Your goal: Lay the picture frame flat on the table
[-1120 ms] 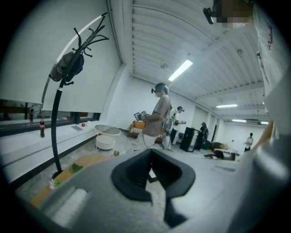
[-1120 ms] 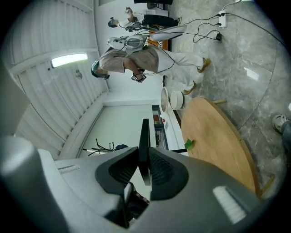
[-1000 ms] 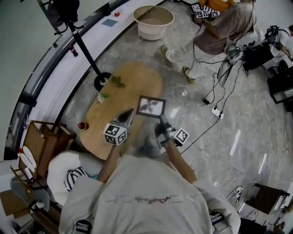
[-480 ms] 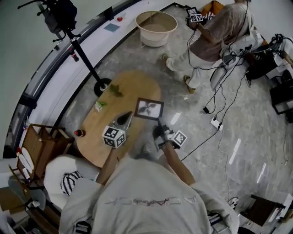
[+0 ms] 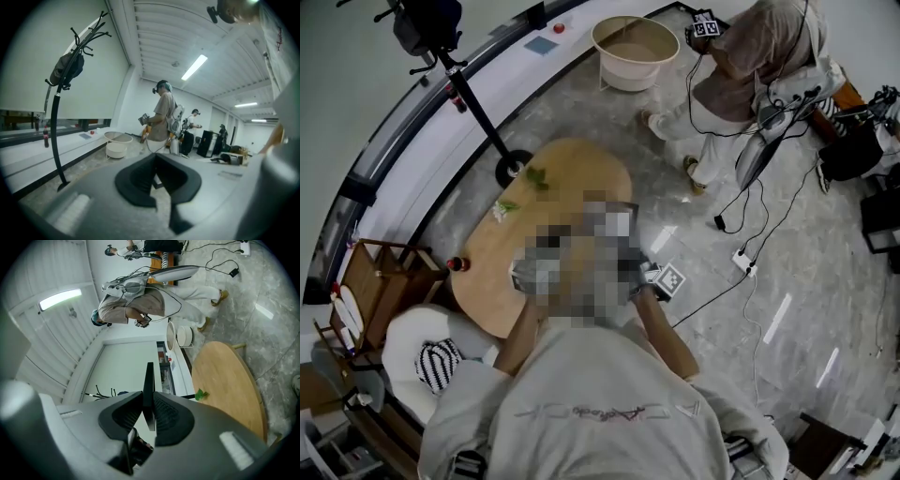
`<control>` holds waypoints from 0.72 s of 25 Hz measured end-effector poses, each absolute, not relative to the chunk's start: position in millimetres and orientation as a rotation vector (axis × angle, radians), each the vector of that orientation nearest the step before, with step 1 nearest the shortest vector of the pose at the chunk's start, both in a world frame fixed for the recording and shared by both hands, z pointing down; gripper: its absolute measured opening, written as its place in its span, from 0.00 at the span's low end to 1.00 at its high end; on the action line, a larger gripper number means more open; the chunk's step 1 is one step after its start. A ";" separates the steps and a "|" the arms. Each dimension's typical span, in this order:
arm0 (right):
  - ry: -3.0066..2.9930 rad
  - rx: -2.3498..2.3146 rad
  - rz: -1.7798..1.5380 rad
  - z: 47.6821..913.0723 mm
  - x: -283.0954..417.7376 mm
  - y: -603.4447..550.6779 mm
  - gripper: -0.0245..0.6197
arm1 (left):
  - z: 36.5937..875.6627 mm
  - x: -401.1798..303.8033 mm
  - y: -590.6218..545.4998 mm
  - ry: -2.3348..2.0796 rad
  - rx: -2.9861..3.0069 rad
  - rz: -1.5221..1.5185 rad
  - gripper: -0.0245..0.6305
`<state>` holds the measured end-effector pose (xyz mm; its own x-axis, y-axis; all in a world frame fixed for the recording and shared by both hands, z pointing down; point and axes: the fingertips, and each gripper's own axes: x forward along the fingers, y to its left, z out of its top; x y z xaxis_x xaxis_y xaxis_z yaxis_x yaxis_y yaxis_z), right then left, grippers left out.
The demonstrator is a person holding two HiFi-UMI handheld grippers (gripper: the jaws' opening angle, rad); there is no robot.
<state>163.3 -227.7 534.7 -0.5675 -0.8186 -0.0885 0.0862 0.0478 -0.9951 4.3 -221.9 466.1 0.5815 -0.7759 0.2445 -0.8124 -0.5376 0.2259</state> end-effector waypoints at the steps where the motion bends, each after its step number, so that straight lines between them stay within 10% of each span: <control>1: 1.610 -0.755 -1.615 535.2 161.2 -232.9 0.15 | 467.4 2.3 -226.8 -1.296 2.499 0.167 0.04; 18: 1.576 -0.824 -1.686 590.9 158.2 -249.2 0.15 | 516.2 -11.4 -242.8 -1.262 2.440 0.225 0.04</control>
